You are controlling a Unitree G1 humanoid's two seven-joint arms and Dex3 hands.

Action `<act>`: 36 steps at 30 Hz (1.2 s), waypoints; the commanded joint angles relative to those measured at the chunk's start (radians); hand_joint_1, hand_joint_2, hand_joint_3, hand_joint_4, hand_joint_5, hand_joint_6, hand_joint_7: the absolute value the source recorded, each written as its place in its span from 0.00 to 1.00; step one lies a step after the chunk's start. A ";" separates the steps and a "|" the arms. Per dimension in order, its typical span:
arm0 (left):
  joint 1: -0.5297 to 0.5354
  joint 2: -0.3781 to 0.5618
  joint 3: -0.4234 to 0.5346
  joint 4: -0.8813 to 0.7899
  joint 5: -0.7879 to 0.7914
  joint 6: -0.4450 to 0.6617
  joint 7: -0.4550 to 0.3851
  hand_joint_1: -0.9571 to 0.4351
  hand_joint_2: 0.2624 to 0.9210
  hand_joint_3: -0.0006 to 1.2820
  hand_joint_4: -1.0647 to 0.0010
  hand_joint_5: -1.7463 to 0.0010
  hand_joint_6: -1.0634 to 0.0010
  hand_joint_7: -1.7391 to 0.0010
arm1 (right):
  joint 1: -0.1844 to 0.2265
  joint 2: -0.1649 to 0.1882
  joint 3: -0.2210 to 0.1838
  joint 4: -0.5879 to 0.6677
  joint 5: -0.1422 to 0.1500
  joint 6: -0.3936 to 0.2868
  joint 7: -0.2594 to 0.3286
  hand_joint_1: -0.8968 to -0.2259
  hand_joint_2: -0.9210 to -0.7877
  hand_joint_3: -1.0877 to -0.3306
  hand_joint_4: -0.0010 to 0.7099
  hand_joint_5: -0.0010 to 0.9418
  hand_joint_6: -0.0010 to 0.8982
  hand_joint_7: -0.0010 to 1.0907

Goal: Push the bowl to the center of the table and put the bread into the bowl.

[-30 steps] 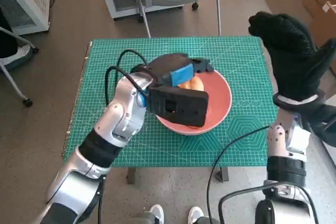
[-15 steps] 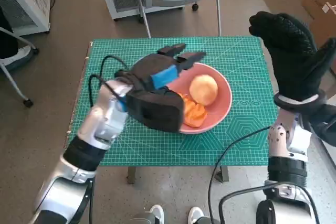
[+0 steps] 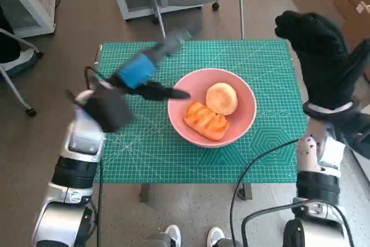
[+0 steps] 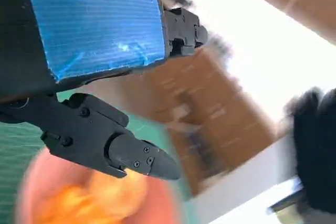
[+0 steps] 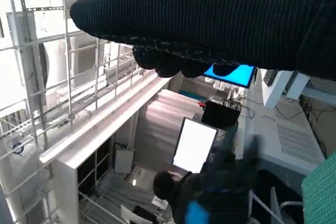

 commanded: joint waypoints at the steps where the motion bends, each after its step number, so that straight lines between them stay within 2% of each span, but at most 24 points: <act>1: 0.044 -0.076 0.101 -0.016 -0.182 0.014 -0.006 0.29 1.00 0.10 1.00 1.00 0.94 0.97 | -0.019 -0.016 -0.003 0.021 -0.015 0.009 -0.018 0.36 0.00 0.47 0.49 0.00 0.53 0.00; 8: 0.083 -0.140 0.142 -0.105 -0.260 0.046 0.058 0.30 1.00 0.14 1.00 1.00 0.94 0.96 | -0.046 -0.026 0.003 0.055 -0.042 -0.010 -0.044 0.35 0.00 0.49 0.47 0.00 0.53 0.00; 10: 0.092 -0.143 0.140 -0.120 -0.257 0.044 0.065 0.30 1.00 0.14 1.00 1.00 0.94 0.95 | -0.053 -0.027 0.004 0.062 -0.051 -0.016 -0.052 0.35 0.00 0.49 0.47 0.00 0.53 0.00; 14: 0.109 -0.139 0.128 -0.173 -0.254 0.076 0.072 0.30 1.00 0.14 1.00 1.00 0.99 0.88 | -0.068 -0.028 0.007 0.080 -0.077 -0.023 -0.078 0.35 0.00 0.50 0.46 0.00 0.52 0.00; 19: 0.126 -0.130 0.110 -0.231 -0.227 0.112 0.089 0.30 1.00 0.14 1.00 1.00 1.00 0.86 | -0.076 -0.030 0.012 0.088 -0.097 -0.025 -0.096 0.35 0.00 0.50 0.47 0.00 0.51 0.00; 27: 0.137 -0.156 0.108 -0.240 -0.209 0.075 0.114 0.31 1.00 0.14 1.00 1.00 1.00 0.85 | -0.072 -0.025 0.023 0.071 -0.111 -0.026 -0.108 0.36 0.00 0.50 0.48 0.01 0.51 0.00; 36: 0.134 -0.193 0.109 -0.208 -0.188 0.017 0.154 0.32 1.00 0.14 1.00 1.00 1.00 0.84 | -0.074 -0.036 0.032 0.060 -0.116 -0.023 -0.111 0.36 0.00 0.50 0.46 0.00 0.51 0.00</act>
